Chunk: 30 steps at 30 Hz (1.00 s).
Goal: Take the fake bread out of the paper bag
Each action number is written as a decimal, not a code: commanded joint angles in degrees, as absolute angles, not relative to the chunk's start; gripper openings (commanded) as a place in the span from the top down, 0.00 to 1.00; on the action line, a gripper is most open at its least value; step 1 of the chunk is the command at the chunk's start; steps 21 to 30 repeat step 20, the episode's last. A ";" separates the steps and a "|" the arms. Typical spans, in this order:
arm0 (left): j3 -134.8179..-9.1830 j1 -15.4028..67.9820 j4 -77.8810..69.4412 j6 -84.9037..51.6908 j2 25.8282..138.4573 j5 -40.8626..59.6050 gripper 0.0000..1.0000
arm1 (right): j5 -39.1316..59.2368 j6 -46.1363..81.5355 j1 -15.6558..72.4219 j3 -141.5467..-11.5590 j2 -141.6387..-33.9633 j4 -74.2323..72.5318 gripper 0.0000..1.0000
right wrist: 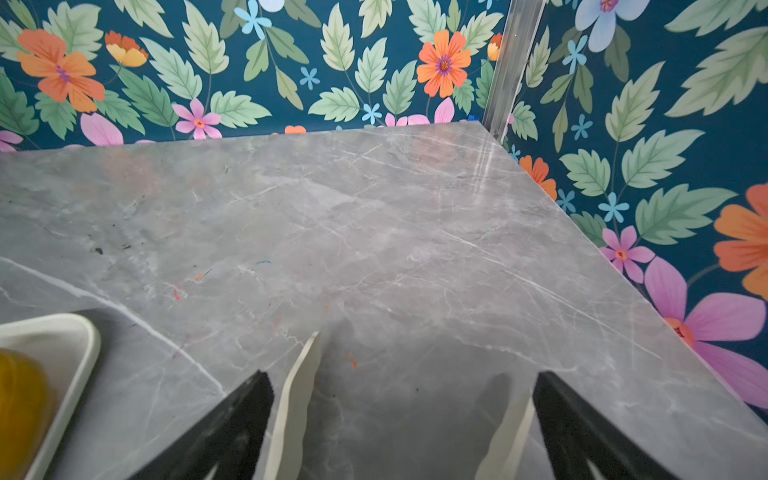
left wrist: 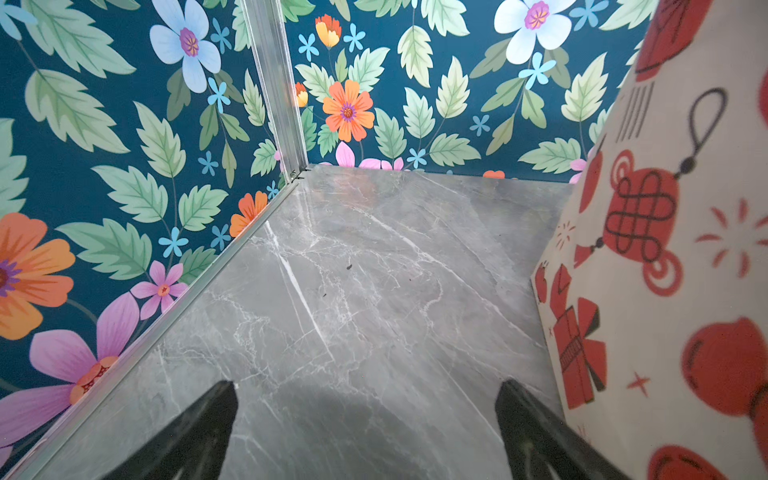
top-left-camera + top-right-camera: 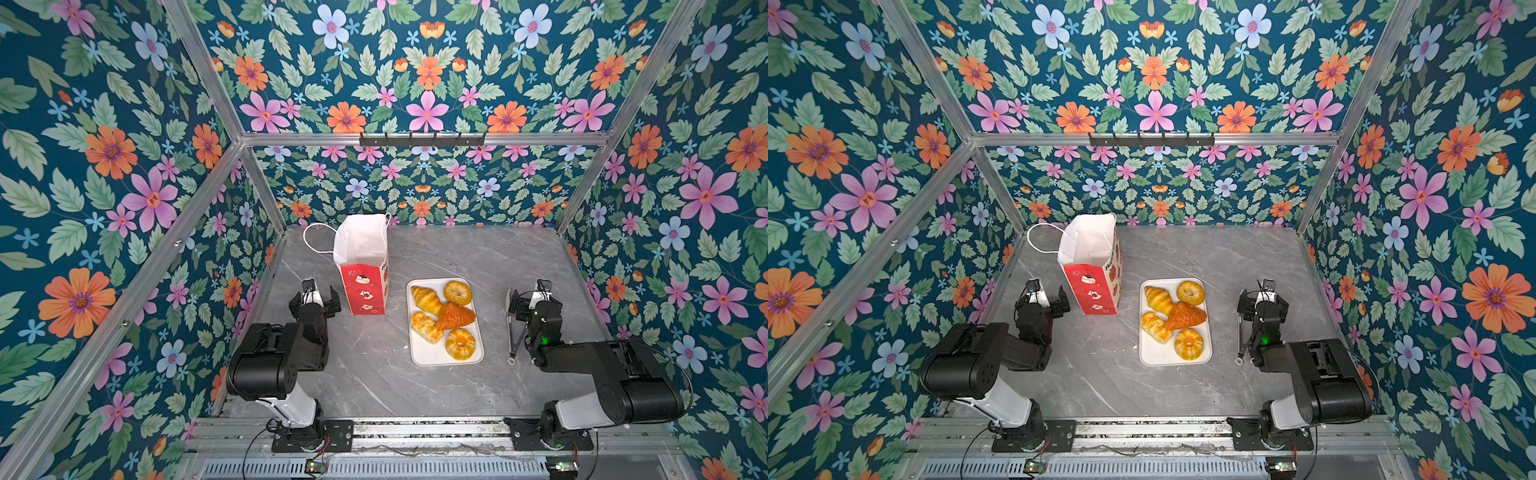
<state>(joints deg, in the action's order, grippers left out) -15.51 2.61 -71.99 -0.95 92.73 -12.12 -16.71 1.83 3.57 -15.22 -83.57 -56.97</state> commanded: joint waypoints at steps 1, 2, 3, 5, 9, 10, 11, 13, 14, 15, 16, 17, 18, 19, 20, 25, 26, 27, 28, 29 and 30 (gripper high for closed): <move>-15.56 2.54 -73.73 -0.26 92.67 -12.39 0.00 | -16.31 2.88 3.61 -15.62 -83.28 -56.65 0.01; -15.56 2.55 -73.71 -0.26 92.69 -12.44 0.00 | -16.26 3.15 3.61 -15.75 -83.00 -55.36 0.01; -15.56 2.55 -73.74 -0.31 92.70 -12.44 0.00 | -16.39 2.77 3.61 -15.59 -83.50 -56.67 0.01; -15.55 2.51 -73.74 -0.27 92.67 -12.50 0.00 | -16.27 2.92 3.61 -15.68 -83.20 -56.30 0.01; -15.63 2.56 -73.70 -0.28 92.66 -12.49 0.00 | -16.26 2.96 3.67 -15.71 -83.15 -55.94 0.01; -15.75 2.55 -73.46 -0.27 92.81 -12.48 0.00 | -16.30 2.82 3.61 -15.61 -83.30 -56.36 0.01; -15.98 2.59 -73.09 -0.31 92.81 -12.32 0.00 | -16.30 2.81 3.61 -15.61 -83.25 -56.51 0.01; -16.13 2.46 -72.90 -0.36 92.81 -12.15 0.00 | -16.26 2.89 3.62 -15.68 -83.24 -56.24 0.01; -16.17 2.46 -72.86 -0.44 92.82 -12.13 0.00 | -16.30 2.82 3.60 -15.67 -83.23 -56.33 0.01; -16.17 2.46 -72.71 -0.44 92.86 -12.07 0.00 | -16.26 2.81 3.61 -15.65 -83.23 -56.17 0.01; -16.26 2.43 -72.69 -0.60 92.81 -12.00 0.00 | -16.26 2.82 3.61 -15.70 -83.23 -56.17 0.01; -16.17 2.40 -72.67 -0.53 92.81 -12.02 0.00 | -16.26 2.82 3.60 -15.65 -83.23 -56.16 0.01; -16.16 2.44 -72.82 -0.45 92.82 -12.04 0.00 | -16.26 2.84 3.60 -15.72 -83.23 -56.16 0.01; -15.81 2.46 -73.37 -0.33 92.81 -12.21 0.00 | -16.26 2.85 3.61 -15.68 -83.22 -56.18 0.02; -15.71 2.46 -73.54 -0.35 92.71 -12.40 0.00 | -16.26 2.82 3.62 -15.66 -83.24 -56.16 0.01; -15.71 2.46 -73.54 -0.35 92.71 -12.40 0.00 | -16.26 2.82 3.62 -15.66 -83.24 -56.16 0.01; -15.71 2.46 -73.54 -0.35 92.71 -12.40 0.00 | -16.26 2.82 3.62 -15.66 -83.24 -56.16 0.01; -15.71 2.46 -73.54 -0.35 92.71 -12.40 0.00 | -16.26 2.82 3.62 -15.66 -83.24 -56.16 0.01; -15.71 2.46 -73.54 -0.35 92.71 -12.40 0.00 | -16.26 2.82 3.62 -15.66 -83.24 -56.16 0.01; -15.71 2.46 -73.54 -0.35 92.71 -12.40 0.00 | -16.26 2.82 3.62 -15.66 -83.24 -56.16 0.01; -15.71 2.46 -73.54 -0.35 92.71 -12.40 0.00 | -16.26 2.82 3.62 -15.66 -83.24 -56.16 0.01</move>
